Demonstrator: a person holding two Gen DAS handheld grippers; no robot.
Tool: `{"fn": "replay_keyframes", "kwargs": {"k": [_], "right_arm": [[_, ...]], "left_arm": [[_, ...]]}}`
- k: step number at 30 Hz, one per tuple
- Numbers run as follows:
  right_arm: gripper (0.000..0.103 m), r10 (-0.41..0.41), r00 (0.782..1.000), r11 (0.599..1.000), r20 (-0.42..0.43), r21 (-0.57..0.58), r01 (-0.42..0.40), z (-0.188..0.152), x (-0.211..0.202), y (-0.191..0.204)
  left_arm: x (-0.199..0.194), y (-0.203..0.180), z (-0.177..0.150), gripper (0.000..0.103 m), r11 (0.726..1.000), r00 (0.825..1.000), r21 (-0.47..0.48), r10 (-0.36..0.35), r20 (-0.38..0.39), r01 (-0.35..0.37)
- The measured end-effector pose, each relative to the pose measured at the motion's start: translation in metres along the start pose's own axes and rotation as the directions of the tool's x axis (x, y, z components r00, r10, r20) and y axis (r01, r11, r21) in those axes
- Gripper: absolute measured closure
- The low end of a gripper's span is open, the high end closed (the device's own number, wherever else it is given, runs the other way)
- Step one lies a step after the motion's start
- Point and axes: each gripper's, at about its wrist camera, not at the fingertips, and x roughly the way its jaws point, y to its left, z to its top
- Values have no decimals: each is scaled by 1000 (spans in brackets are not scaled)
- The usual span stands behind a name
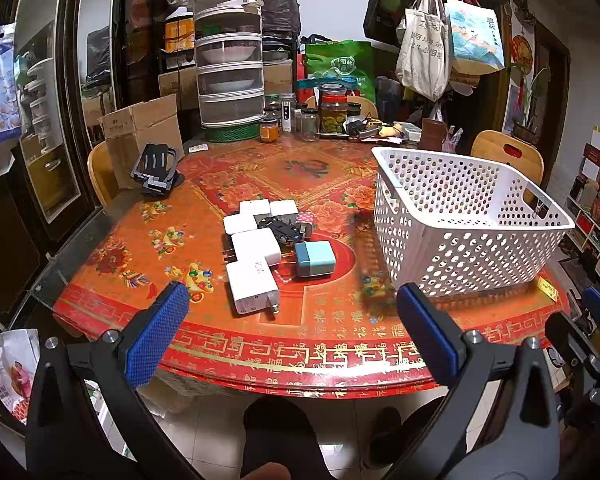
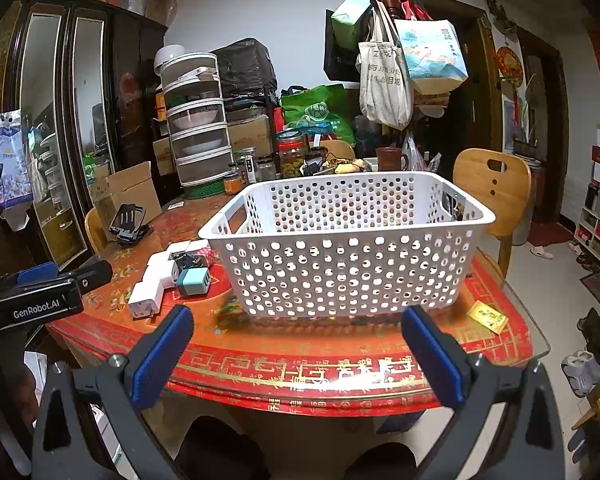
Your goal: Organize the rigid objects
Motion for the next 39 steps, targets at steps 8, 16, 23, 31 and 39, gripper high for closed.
{"fn": "replay_keyframes", "kwargs": {"k": [8,16,23,31,39], "right_arm": [[0,-1,1000,1000,-4,2,1,-3,1,-2],[0,-8,1000,1000,-15,0,8,-5,8,-4],[0,-29,999,997,-22,70,30,16,14,-49],[0,-160,979,969,-129,170,181,93,55,-163],[13,-82,895,969,-439,176,175,86,157,-226]], "left_arm": [[0,0,0,1,1000,1000,0,1,0,-1],[-7,-3,-1,1,1000,996,19,-20,84,19],[-3,22,18,1,998,987,-41,-45,153,52],[56,70,27,1,995,1000,-100,18,-4,-18],[115,102,6,1,990,987,-107,75,-142,-90]]}}
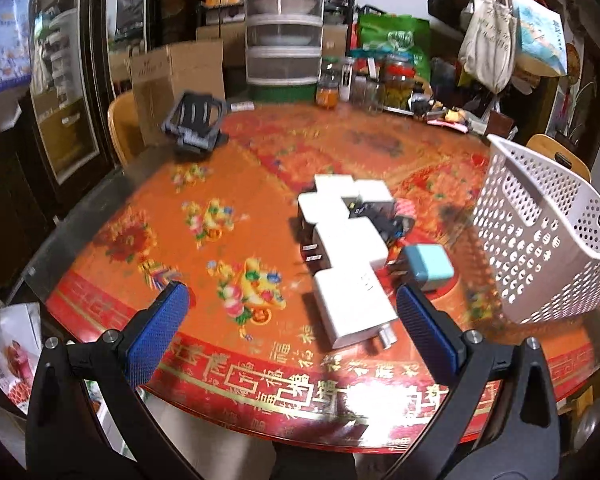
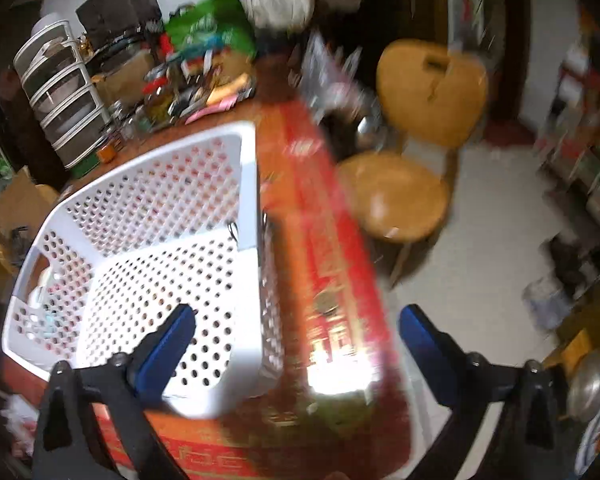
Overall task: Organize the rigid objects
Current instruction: 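Grasp the large white adapter with the left gripper while the right gripper holds the basket rim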
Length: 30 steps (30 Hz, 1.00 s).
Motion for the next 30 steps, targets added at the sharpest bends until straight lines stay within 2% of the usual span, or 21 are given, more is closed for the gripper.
{"fn": "replay_keyframes", "kwargs": {"k": [2,4,7,10,12,15,19,26,29,30], "right_arm": [[17,28,999,1000,-16,15,-28,2,8,-3],[19,-4,1000,1000,-11,-14,4,4,11,2],[25,2,999,999,-42,-32,-3,8,18,13],[39,11,998,999,-54,-44,-14,11,22,22],[54,25,998,999,-63,-42,-28,12,26,25],[66,60,995,998,-85,-21,-62,12,31,26],[68,77,992,997,-99,1,-77,11,35,27],[70,29,994,1000,-102,-6,-30,10,36,29],[70,28,994,1000,-104,-6,-29,11,36,30],[70,29,994,1000,-105,-5,-30,11,36,30]], "left_arm": [[11,1,-3,1,1000,1000,4,-1,-17,1],[19,-1,-4,1,1000,1000,16,9,-29,-9],[28,-8,-6,1,1000,999,30,2,-52,0],[36,-18,-8,1,999,998,49,-12,-65,16],[39,-25,-10,1,998,997,66,-19,-71,24],[45,-31,-15,1,996,995,80,-37,-87,44],[56,-39,-19,1,993,993,109,-44,-107,55],[77,-40,-14,1,993,990,96,-58,-125,71],[84,-44,-14,7,992,990,104,-57,-132,71],[86,-45,-14,12,992,989,104,-56,-134,70]]}}
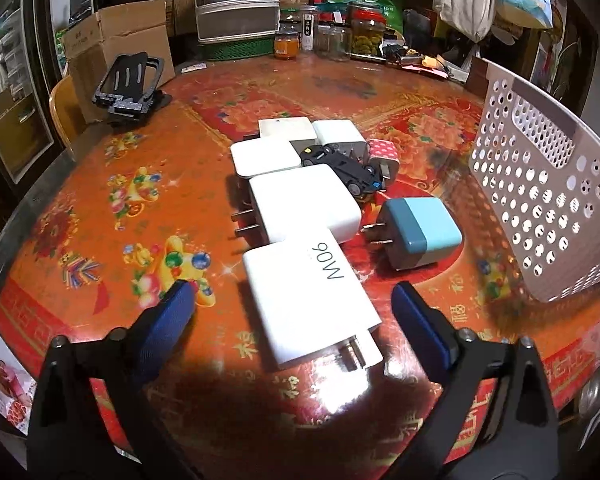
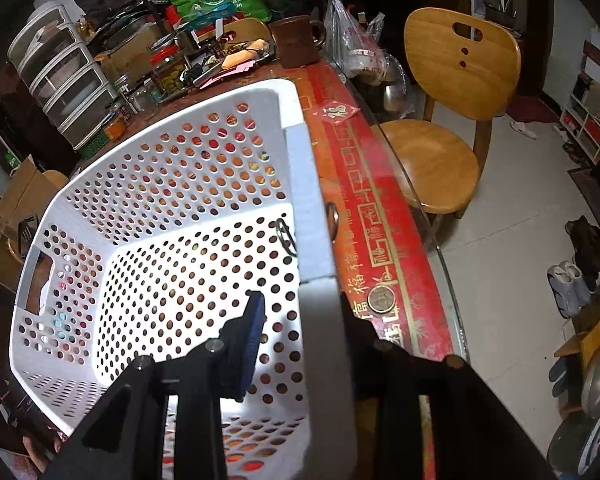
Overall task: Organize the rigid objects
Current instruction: 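Grasp the large white adapter with the left gripper while the right gripper holds the basket rim, then carry the large white adapter into the basket and open the left gripper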
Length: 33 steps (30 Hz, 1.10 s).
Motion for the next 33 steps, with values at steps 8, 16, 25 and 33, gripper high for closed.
{"fn": "replay_keyframes", "kwargs": {"k": [8,16,25,33], "right_arm": [[70,9,1000,1000,-2,6,-9,0,0,1],[70,10,1000,1000,-1,6,-10,0,0,0],[70,15,1000,1000,-2,4,-15,0,1,-1],[70,18,1000,1000,-1,6,-18,0,1,0]], "left_arm": [[6,-7,-2,47,1000,1000,10,23,-2,-23],[-3,-8,-7,53,999,1000,30,14,24,-15],[-28,-6,6,55,995,993,73,67,96,-74],[-52,-11,35,55,982,979,131,115,168,-137]]}}
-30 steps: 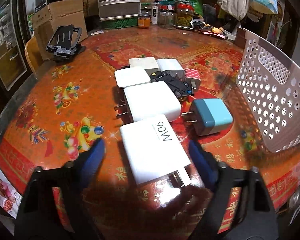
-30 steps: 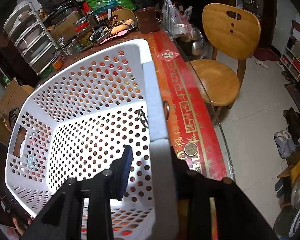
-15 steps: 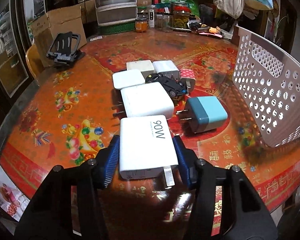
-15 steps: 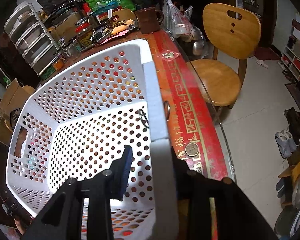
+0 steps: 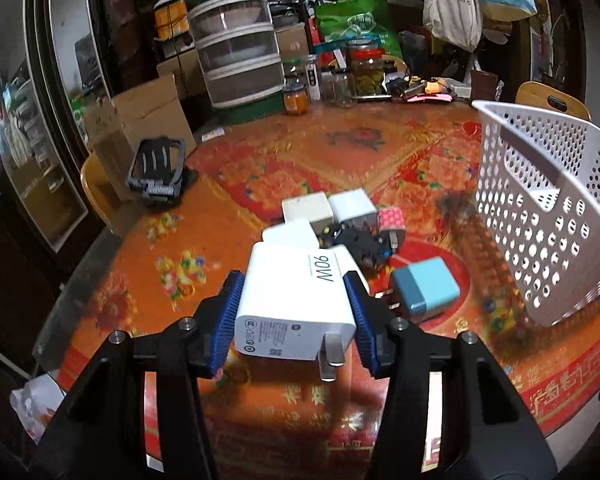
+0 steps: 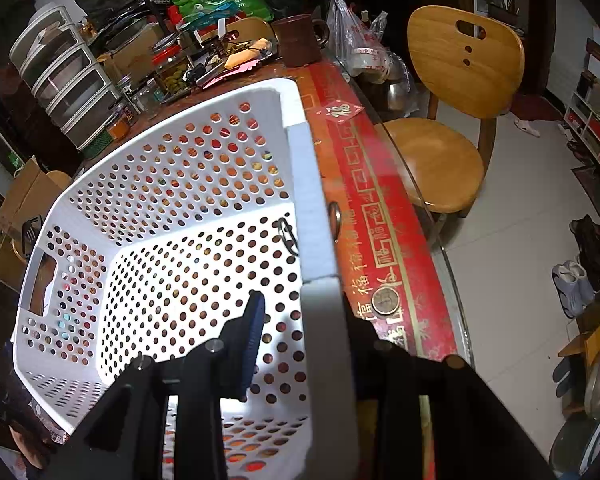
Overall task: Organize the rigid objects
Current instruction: 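Carry the large white adapter into the basket and open the left gripper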
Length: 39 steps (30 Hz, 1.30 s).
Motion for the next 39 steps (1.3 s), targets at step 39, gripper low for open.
{"fn": "replay_keyframes", "kwargs": {"k": [39], "right_arm": [[70,11,1000,1000,-8,-2,-11,1,1,0]], "left_arm": [[-17,-221,116,55,820,957,505,-288,-41,269]]}}
